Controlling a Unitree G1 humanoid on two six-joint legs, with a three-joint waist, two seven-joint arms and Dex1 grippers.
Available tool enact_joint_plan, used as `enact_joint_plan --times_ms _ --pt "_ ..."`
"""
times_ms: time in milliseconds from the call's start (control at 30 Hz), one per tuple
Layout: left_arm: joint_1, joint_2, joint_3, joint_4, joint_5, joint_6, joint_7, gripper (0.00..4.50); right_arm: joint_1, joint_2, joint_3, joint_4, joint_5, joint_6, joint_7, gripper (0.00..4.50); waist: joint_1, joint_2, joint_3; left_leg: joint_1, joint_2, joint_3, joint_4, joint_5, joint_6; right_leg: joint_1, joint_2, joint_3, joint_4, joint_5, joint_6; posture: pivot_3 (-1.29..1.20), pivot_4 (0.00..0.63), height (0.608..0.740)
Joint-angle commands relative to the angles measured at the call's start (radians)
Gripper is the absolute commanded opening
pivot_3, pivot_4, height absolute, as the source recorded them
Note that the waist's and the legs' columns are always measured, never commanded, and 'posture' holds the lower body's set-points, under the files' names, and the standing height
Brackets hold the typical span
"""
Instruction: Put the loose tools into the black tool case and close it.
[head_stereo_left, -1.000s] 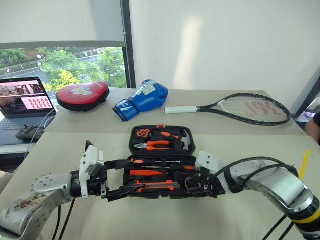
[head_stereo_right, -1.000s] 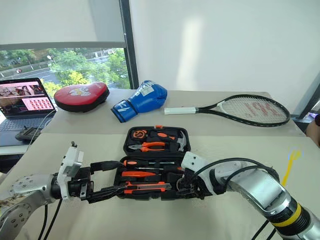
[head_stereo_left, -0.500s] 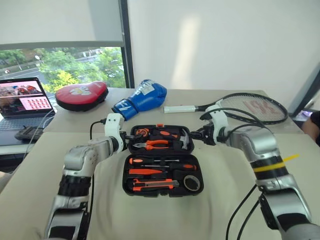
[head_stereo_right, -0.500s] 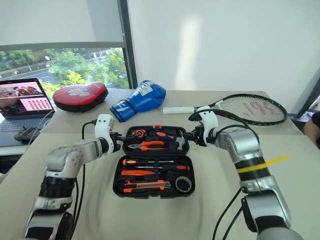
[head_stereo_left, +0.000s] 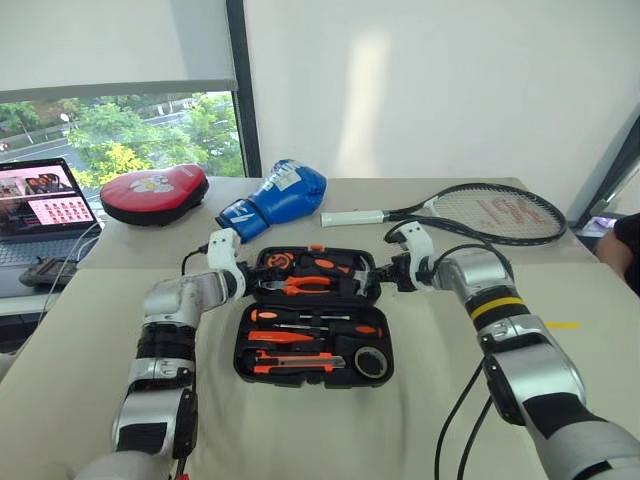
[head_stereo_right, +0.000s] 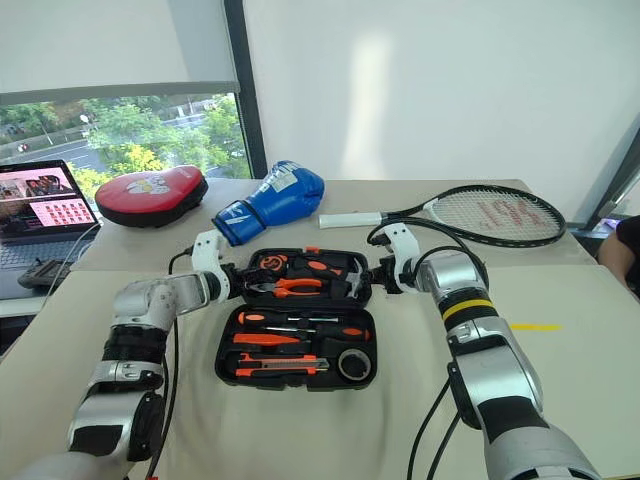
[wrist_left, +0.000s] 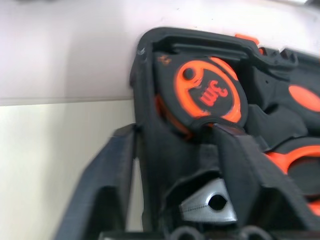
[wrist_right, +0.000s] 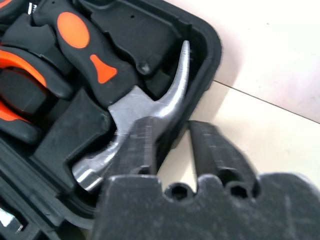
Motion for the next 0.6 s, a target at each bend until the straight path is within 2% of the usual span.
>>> enact_joint_plan --times_ms 33,100,133,267,367,433,600 --pt "0.02 -0.008 -0.04 -0.112 -0.024 -0.079 -0.147 0.76 0.031 0.016 -0.058 -0.065 0.009 -0.107 -0.003 0.0 0.002 0.0 0.0 0.0 0.0 0.0 0.0 0.0 0.0 0.0 -0.001 0.0 0.0 0.0 0.0 0.0 0.15 0.74" --pt "0.033 0.002 -0.061 -0.15 -0.004 -0.145 -0.198 0.06 0.058 0.013 -0.071 -0.117 -0.003 -0.188 0.0 0.0 0.004 0.0 0.0 -0.002 -0.002 0.0 -0.001 0.0 0.0 -0.001 -0.003 -0.001 0.0 0.0 0.0 0.0 0.15 0.74" --pt "0.039 0.006 -0.069 -0.166 0.006 -0.179 -0.219 0.01 0.08 0.008 -0.067 -0.155 -0.017 -0.249 0.007 0.0 0.005 0.0 0.0 -0.002 -0.002 0.0 -0.001 0.0 0.0 -0.002 -0.003 -0.001 -0.001 0.001 0.0 0.0 0.15 0.74" --pt "0.079 0.055 -0.151 -0.269 0.09 -0.416 -0.366 0.01 0.203 0.003 -0.11 -0.412 -0.015 -0.386 -0.021 0.0 0.004 0.0 0.0 -0.006 -0.003 0.0 -0.001 0.0 0.0 -0.007 -0.005 -0.001 -0.001 0.002 0.0 0.0 0.15 0.74" --pt "0.122 0.103 -0.205 -0.308 0.181 -0.616 -0.445 0.01 0.306 -0.013 -0.109 -0.576 -0.048 -0.461 -0.052 0.0 0.005 0.0 0.0 -0.017 -0.003 0.001 -0.001 0.002 -0.002 -0.019 -0.004 -0.001 0.0 0.003 0.0 0.0 0.15 0.74" --pt "0.164 0.136 -0.226 -0.353 0.211 -0.708 -0.502 0.01 0.372 -0.022 -0.115 -0.685 -0.059 -0.493 -0.065 0.0 0.004 0.0 0.0 -0.017 -0.003 0.002 -0.001 0.004 -0.003 -0.021 -0.002 -0.001 0.0 0.003 0.0 0.0 0.15 0.74" --pt "0.365 0.299 -0.246 -0.502 0.256 -0.876 -0.671 0.01 0.599 -0.104 -0.136 -1.03 -0.053 -0.46 -0.046 0.0 0.005 0.001 0.001 -0.017 -0.002 0.003 -0.006 0.004 -0.003 -0.021 -0.001 -0.002 -0.003 0.002 0.0 0.0 0.15 0.74"
